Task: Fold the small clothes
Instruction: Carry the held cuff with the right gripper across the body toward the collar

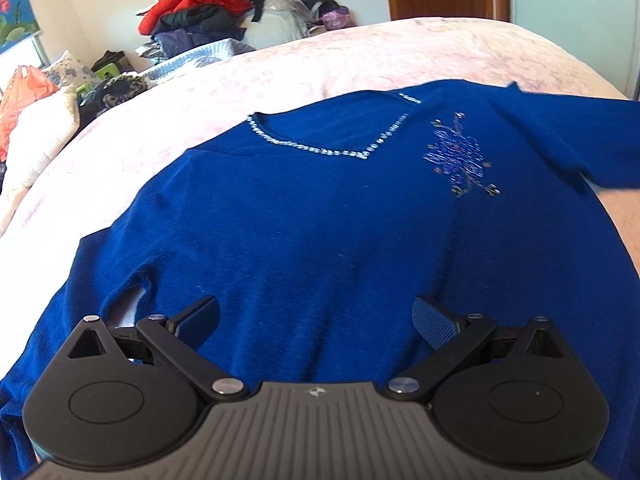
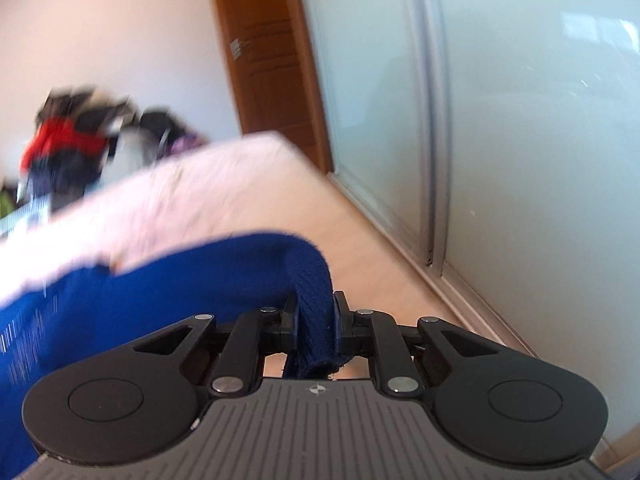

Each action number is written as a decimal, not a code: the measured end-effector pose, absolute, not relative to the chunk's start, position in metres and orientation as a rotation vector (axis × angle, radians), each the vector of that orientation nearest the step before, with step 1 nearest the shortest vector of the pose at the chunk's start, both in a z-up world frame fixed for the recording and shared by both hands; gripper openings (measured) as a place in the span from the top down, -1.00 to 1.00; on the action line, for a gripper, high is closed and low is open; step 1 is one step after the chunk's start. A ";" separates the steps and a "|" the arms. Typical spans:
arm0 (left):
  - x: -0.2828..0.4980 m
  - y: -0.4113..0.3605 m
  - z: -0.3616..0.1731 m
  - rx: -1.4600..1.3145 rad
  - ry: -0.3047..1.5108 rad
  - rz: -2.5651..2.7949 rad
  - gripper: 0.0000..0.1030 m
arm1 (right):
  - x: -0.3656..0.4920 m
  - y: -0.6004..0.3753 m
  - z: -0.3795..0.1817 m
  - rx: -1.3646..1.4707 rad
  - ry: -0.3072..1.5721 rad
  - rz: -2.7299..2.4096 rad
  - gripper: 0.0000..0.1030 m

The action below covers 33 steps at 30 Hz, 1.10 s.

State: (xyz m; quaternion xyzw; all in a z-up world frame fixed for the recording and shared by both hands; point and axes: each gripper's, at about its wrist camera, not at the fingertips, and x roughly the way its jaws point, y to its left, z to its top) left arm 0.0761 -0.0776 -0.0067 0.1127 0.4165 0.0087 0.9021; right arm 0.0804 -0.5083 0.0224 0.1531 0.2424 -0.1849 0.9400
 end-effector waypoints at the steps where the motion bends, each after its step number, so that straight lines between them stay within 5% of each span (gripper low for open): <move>1: 0.077 -0.075 -0.006 0.228 0.860 0.024 -1.00 | 0.082 -0.518 0.031 0.308 0.476 -0.418 0.66; 9: 0.078 -0.062 -0.004 0.207 0.859 0.051 -1.00 | 0.076 -0.553 0.068 0.353 0.404 -0.497 0.65; 33: 0.079 -0.036 -0.015 0.188 0.881 0.092 -1.00 | 0.144 -0.342 0.040 0.455 0.604 0.137 0.63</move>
